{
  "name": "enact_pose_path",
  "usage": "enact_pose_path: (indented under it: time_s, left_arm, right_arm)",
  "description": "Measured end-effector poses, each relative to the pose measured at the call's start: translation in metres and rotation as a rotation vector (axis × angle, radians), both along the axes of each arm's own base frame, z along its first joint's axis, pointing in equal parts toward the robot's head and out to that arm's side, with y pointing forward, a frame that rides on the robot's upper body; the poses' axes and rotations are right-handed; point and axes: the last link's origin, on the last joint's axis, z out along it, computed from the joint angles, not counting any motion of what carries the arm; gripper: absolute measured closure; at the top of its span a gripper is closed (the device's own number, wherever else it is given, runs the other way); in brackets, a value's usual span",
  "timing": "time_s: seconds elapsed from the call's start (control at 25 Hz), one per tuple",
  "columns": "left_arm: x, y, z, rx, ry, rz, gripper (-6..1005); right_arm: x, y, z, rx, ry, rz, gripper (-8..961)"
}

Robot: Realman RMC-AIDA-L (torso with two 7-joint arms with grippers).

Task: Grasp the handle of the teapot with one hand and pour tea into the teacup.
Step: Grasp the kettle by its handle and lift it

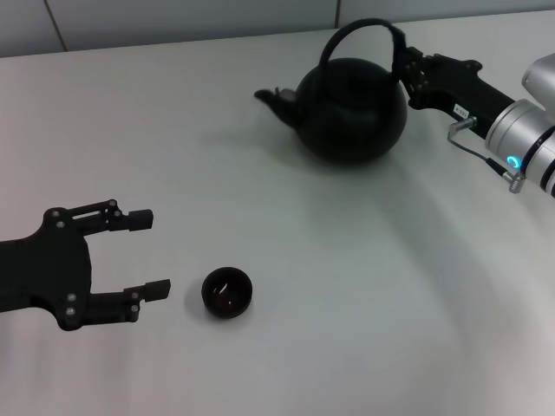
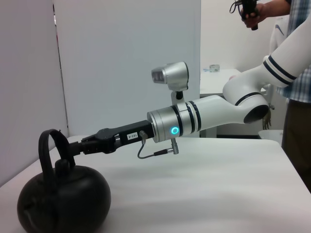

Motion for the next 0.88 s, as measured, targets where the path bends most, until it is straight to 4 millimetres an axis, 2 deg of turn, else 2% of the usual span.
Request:
enact_pose_path:
  time_s: [0.36, 0.88]
  left_arm:
    - [0.002, 0.002, -0.001, -0.002, 0.000, -0.005, 216]
    - [-0.002, 0.000, -0.002, -0.012, 0.015, 0.006, 216]
  right_arm:
    - [0.007, -0.001, 0.001, 0.019, 0.017, -0.048, 900]
    - [-0.004, -0.002, 0.004, 0.044, -0.010, 0.048, 906]
